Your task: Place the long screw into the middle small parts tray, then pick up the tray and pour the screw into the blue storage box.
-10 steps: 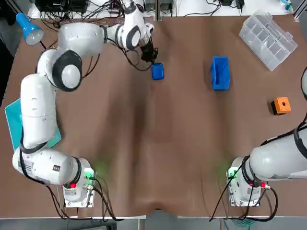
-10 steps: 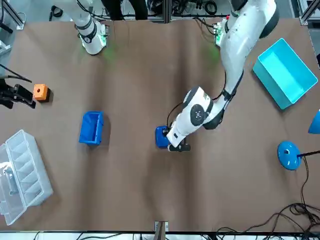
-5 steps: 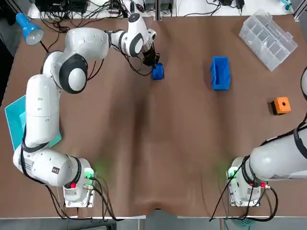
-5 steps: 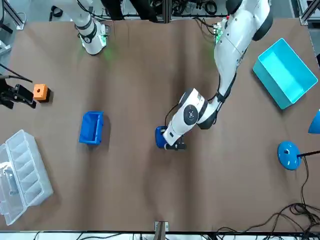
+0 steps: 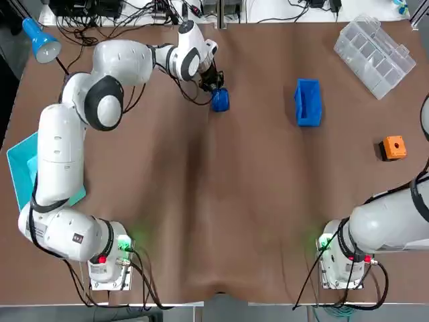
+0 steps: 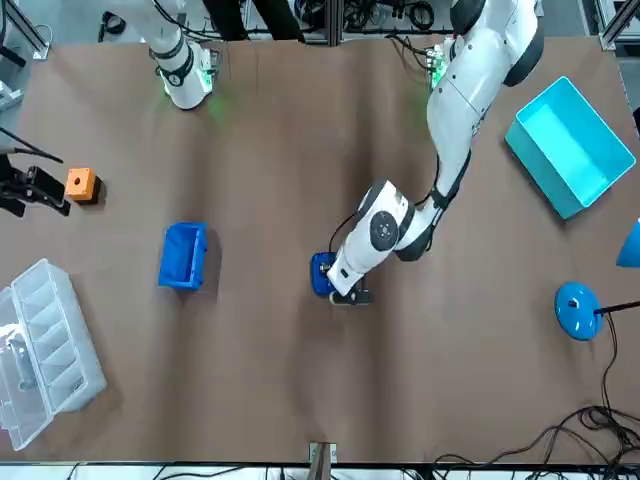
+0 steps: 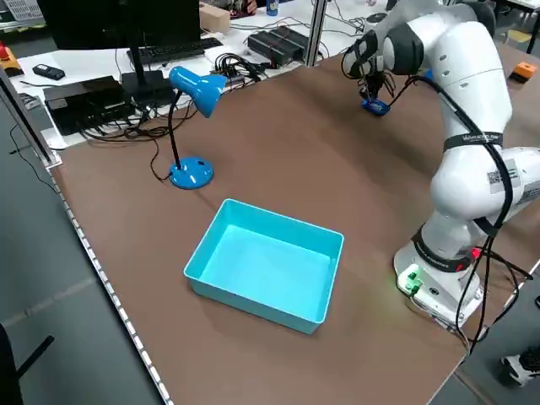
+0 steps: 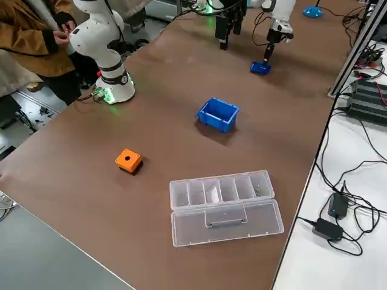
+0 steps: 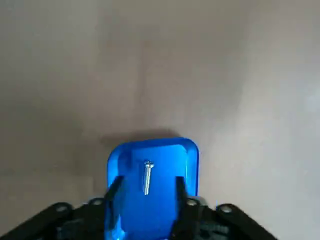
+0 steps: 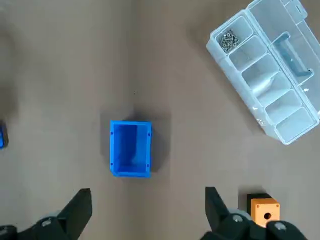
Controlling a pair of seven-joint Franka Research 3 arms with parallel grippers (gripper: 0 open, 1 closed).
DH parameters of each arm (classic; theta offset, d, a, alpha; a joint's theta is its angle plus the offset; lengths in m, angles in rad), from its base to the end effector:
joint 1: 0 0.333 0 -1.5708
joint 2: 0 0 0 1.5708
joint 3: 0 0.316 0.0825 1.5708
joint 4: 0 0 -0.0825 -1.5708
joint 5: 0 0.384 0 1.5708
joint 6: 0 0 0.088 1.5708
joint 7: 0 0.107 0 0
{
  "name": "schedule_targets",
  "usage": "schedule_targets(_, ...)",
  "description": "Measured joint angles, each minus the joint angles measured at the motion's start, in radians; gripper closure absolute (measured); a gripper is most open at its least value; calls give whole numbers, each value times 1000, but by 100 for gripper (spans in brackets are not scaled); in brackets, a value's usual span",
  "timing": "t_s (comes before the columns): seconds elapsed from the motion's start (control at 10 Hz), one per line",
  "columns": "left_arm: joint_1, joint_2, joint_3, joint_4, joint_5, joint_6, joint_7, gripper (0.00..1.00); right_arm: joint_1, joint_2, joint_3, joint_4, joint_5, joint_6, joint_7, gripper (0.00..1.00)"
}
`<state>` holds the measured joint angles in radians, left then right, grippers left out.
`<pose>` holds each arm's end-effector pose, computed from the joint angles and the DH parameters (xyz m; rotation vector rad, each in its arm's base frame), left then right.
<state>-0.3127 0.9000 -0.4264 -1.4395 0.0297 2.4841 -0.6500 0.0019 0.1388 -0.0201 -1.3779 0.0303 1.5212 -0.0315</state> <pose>0.5928 -0.4479 0.2053 2.7766 0.1002 -0.0313 0.5929 -0.0065 0.6311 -3.1141 -0.0235 -0.0081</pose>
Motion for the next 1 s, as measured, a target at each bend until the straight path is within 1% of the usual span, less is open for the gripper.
schedule_targets(0.1,8,-8,0,8,0,-1,0,31,22,0,4,0,52,-33,0,0)
schedule_targets(0.2,17,-32,-1,15,0,-36,0,16,53,0,8,0,108,-53,1,0)
schedule_targets(0.3,31,-74,-1,21,0,-111,0,4,98,0,11,0,124,-58,2,0)
schedule_targets(0.4,59,-136,-1,24,0,-194,0,0,144,2,14,-4,128,-58,5,0)
schedule_targets(0.5,97,-209,-1,18,0,-270,14,0,181,12,15,-12,144,-48,7,0)
schedule_targets(0.6,137,-285,-1,-7,0,-313,44,0,211,30,16,-31,178,-8,8,0)
schedule_targets(0.8,218,-433,2,-96,0,-367,146,0,263,60,17,-127,240,129,7,0)
schedule_targets(0.9,248,-500,22,-128,0,-427,224,0,304,68,18,-183,277,213,7,0)
schedule_targets(1.0,258,-561,71,-147,0,-475,295,0,345,72,19,-250,311,315,11,0)
